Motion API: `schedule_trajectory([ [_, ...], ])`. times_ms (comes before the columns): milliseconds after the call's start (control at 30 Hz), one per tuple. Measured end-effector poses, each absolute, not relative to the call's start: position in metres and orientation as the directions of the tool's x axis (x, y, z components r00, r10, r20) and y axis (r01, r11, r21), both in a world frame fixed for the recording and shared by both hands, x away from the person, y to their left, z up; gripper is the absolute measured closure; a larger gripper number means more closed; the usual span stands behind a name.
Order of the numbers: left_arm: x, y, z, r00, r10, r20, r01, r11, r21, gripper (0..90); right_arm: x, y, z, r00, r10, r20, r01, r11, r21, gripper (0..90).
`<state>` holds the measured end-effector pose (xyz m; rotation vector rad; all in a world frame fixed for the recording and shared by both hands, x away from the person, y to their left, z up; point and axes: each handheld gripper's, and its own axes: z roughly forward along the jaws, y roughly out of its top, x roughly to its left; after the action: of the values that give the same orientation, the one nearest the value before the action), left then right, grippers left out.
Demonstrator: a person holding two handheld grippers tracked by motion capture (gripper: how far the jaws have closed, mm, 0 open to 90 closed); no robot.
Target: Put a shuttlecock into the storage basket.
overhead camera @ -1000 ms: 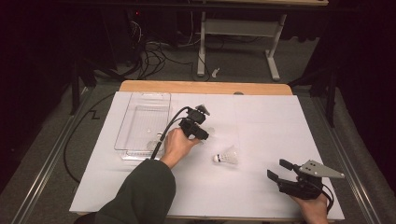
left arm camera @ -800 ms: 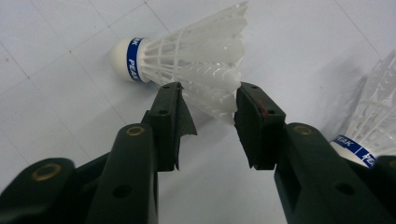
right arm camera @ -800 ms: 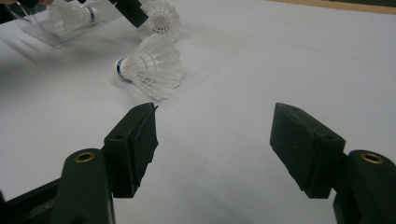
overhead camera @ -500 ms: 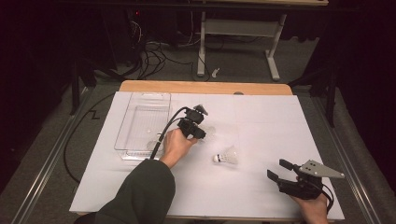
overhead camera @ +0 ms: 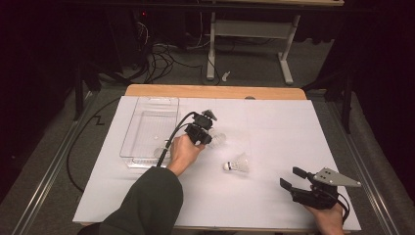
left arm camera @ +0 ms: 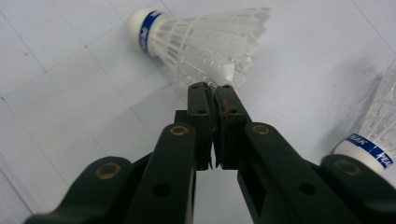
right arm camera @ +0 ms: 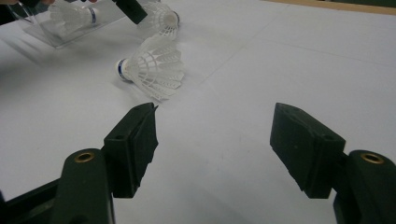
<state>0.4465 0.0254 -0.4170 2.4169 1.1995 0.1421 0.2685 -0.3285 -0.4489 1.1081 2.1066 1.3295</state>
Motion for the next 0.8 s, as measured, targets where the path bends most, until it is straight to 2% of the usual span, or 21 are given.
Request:
schedule_trajectory([
  [467, 0.442, 0.027, -0.411, 0.631, 0.772, -0.083, 0.717, -0.539, 0.442, 90.0, 0.268, -0.328, -0.449, -0.599, 0.798, 0.066, 0.402, 0.229, 0.886, 32.2],
  [800, 0.437, 0.032, -0.4, 0.64, 0.762, -0.103, 0.708, -0.532, 0.464, 90.0, 0.268, -0.329, -0.449, -0.596, 0.8, 0.063, 0.4, 0.228, 0.888, 32.2],
])
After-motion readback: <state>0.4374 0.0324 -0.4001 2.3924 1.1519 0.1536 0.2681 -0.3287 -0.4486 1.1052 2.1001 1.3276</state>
